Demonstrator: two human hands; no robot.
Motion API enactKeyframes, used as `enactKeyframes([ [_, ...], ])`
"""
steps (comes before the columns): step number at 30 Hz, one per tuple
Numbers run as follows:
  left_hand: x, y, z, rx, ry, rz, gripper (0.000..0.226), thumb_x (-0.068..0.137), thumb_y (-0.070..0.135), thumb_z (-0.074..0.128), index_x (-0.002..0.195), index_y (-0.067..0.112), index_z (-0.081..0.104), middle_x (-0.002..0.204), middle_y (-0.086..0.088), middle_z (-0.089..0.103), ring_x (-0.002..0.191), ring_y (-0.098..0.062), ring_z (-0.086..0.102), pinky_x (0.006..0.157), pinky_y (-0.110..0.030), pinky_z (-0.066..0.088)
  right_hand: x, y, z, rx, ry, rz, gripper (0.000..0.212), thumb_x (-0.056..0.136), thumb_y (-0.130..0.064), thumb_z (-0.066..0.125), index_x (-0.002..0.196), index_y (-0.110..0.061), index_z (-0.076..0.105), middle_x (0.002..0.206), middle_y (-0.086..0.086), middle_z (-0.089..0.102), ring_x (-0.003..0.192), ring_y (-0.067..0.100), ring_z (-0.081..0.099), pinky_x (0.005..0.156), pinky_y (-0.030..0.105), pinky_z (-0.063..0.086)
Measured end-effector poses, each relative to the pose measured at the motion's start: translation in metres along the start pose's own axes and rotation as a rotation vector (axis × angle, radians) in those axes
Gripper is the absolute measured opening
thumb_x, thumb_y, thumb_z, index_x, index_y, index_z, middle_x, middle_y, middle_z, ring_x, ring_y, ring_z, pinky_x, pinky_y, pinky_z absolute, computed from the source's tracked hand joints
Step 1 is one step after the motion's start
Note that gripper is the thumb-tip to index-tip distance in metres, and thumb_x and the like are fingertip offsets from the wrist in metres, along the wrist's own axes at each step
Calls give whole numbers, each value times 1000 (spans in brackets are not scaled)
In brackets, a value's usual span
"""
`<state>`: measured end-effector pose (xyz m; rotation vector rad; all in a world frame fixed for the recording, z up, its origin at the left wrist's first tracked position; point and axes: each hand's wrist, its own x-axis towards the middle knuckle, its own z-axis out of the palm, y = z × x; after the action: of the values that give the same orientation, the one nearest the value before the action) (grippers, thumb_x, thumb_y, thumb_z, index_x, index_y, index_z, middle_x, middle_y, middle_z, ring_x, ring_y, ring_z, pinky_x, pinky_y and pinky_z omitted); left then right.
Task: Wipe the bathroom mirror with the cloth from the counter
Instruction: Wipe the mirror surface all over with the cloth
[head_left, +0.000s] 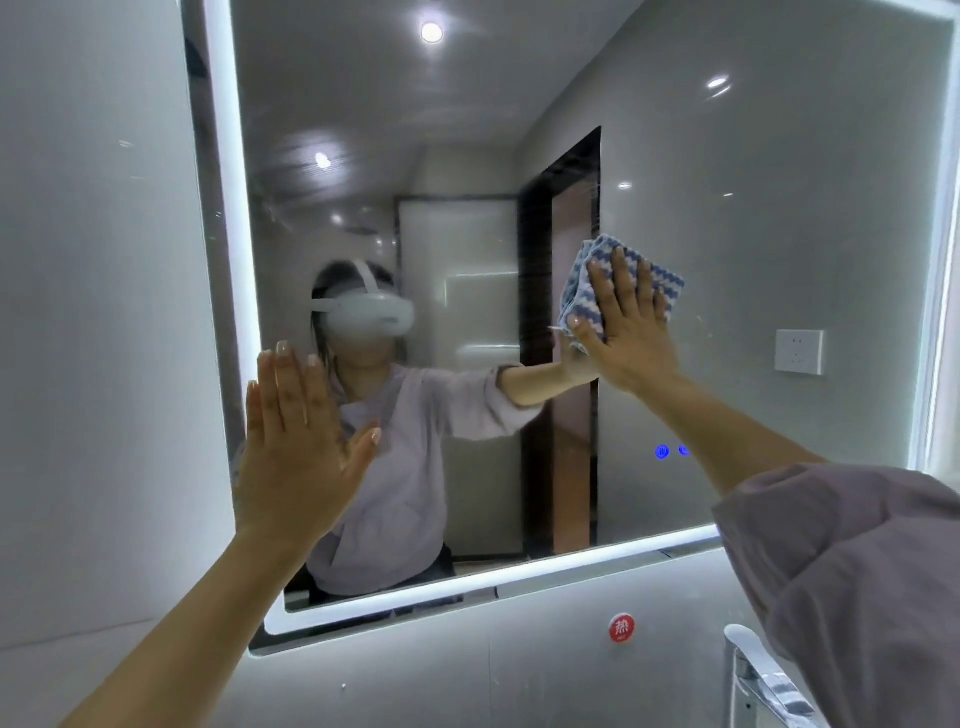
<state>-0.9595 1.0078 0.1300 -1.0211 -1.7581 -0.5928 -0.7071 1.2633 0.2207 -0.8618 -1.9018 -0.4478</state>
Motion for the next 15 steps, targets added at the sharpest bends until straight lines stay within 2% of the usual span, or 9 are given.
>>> enactKeyframes([
  [3, 4, 27, -3, 11, 12, 42, 93, 91, 64, 27, 152, -3, 7, 161, -21, 1, 150, -35, 2, 123, -46, 6, 0, 7, -1, 17, -41, -41, 78, 84, -70, 9, 149, -33, -13, 160, -2, -17, 146, 23, -21, 111, 33, -25],
  [8, 13, 87, -6, 78, -8, 88, 90, 94, 65, 17, 152, -2, 10, 161, -22, 1, 150, -35, 0, 123, -45, 1, 0, 20, 1, 22, -18, -174, 77, 85, -74, 8, 147, -37, -20, 158, -4, -23, 145, 27, -22, 117, 47, -13],
  [11, 14, 122, -6, 107, 36, 108, 86, 95, 61, 18, 151, -4, 10, 160, -24, 7, 149, -37, 6, 122, -46, 3, 2, 30, 2, 41, -43, -263, 81, 85, -73, 14, 151, -34, -11, 157, -5, -25, 143, 26, -27, 117, 48, -15],
  [13, 15, 142, -9, 117, 67, 107, 84, 95, 58, 21, 152, -2, 5, 160, -25, 7, 149, -38, 8, 122, -46, 3, 2, 39, 3, 25, -33, -330, 82, 85, -72, 15, 152, -32, -9, 158, -3, -21, 145, 28, -23, 117, 48, -14],
  [15, 17, 160, -13, 128, 95, 93, 82, 95, 55, 22, 153, 2, -3, 159, -26, 9, 148, -39, 12, 122, -48, 8, 3, 49, 4, 25, -31, -397, 80, 86, -71, 17, 151, -33, -9, 159, -4, -20, 145, 27, -21, 115, 44, -20],
])
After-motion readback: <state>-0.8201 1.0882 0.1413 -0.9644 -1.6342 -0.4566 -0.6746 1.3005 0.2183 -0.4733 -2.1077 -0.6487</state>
